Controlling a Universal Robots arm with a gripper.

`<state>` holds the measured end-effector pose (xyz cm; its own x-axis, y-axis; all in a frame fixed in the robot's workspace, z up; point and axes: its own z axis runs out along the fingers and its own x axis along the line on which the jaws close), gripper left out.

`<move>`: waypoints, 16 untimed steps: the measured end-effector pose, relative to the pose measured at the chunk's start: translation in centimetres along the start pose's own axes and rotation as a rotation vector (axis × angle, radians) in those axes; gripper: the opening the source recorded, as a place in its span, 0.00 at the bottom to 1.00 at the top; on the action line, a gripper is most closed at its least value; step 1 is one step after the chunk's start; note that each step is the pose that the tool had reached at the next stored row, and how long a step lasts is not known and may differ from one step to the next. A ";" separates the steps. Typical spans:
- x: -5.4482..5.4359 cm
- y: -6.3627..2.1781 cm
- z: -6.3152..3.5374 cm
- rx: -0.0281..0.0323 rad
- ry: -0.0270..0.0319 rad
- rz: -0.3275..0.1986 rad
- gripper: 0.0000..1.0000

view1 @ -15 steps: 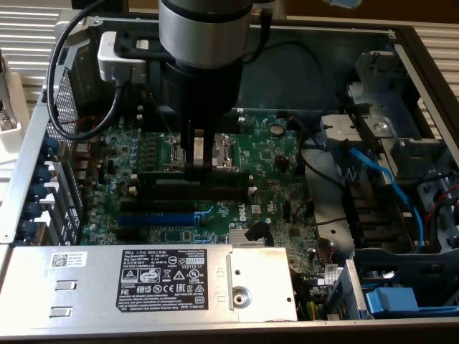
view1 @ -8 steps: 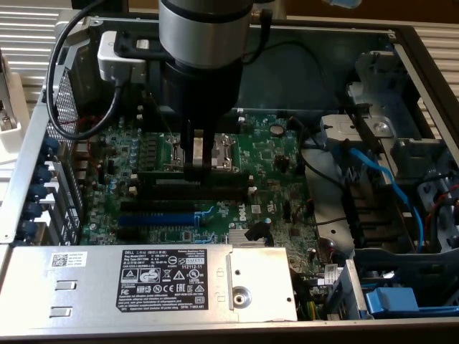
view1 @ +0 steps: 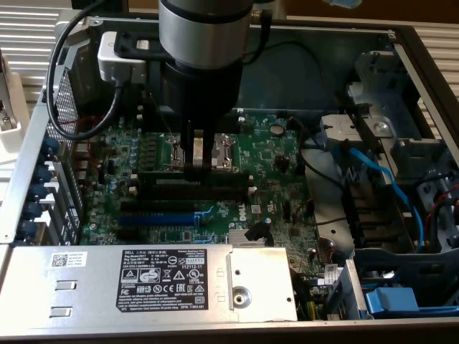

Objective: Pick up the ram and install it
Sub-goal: 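Insert the ram into the slot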

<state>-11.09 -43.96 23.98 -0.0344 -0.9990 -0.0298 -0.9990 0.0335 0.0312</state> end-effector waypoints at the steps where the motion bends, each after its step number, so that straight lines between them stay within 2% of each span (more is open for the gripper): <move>1: 0.0 0.00 0.00 0.0000 0.0000 0.000 0.12; 16: 0.0 0.00 0.11 -0.0002 0.0003 -0.005 0.12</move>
<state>-11.09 -43.94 23.87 -0.0289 -0.9991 -0.0297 -0.9991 0.0280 0.0312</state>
